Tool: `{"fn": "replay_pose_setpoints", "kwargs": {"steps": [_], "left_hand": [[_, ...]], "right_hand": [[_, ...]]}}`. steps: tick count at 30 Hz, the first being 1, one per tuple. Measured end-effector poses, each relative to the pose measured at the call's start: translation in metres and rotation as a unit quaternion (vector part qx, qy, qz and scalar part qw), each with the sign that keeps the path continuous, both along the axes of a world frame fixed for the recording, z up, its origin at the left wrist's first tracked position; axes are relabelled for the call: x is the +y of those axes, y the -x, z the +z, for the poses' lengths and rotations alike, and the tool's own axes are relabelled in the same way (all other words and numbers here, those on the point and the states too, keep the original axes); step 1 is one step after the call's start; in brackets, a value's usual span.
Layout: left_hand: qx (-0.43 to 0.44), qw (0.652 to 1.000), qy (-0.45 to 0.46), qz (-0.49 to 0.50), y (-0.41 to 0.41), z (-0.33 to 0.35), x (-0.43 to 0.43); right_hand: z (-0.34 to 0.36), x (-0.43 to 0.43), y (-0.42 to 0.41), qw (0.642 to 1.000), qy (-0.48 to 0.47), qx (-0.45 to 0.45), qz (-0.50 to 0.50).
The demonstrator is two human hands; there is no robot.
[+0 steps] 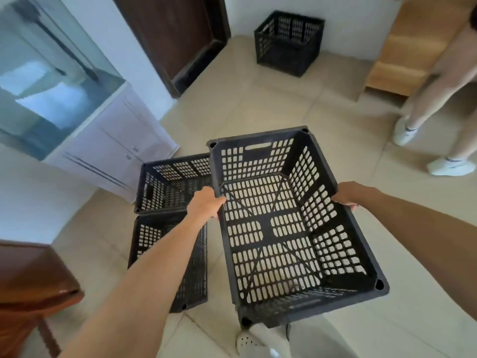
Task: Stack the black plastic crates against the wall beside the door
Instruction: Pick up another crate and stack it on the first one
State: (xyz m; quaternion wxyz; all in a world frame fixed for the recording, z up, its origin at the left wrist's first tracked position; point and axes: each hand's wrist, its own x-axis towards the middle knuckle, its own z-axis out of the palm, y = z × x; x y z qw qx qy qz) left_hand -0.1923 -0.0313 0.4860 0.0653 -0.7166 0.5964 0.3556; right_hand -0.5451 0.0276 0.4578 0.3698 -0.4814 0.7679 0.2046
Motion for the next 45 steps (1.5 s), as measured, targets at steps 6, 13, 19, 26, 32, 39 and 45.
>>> {"fn": "replay_pose_setpoints", "kwargs": {"steps": [6,13,19,26,32,39,45], "left_hand": [[-0.012,0.991,0.086,-0.099,0.066,0.031,-0.095],[-0.009,0.984,0.13,-0.12,0.102,0.038,-0.242],[-0.043,0.982,0.13,-0.132,0.128,0.033,-0.388],[-0.069,0.968,0.172,-0.166,0.189,0.019,-0.536],[-0.061,0.961,0.202,-0.178,0.278,0.019,-0.679],[-0.036,0.965,0.195,-0.17,0.354,0.03,-0.83],[-0.028,0.977,0.155,-0.14,0.382,0.016,-0.97]], "right_hand": [[0.015,-0.047,0.054,0.999,0.037,0.025,-0.018],[0.032,-0.174,0.087,0.998,0.042,0.024,-0.042],[0.038,-0.302,0.104,0.995,0.065,0.034,-0.072],[0.036,-0.423,0.152,0.981,0.036,-0.061,-0.183],[0.037,-0.545,0.223,0.964,0.036,-0.099,-0.242],[0.067,-0.703,0.307,0.965,0.017,-0.107,-0.238],[0.058,-0.857,0.348,0.968,0.057,-0.092,-0.225]]}}
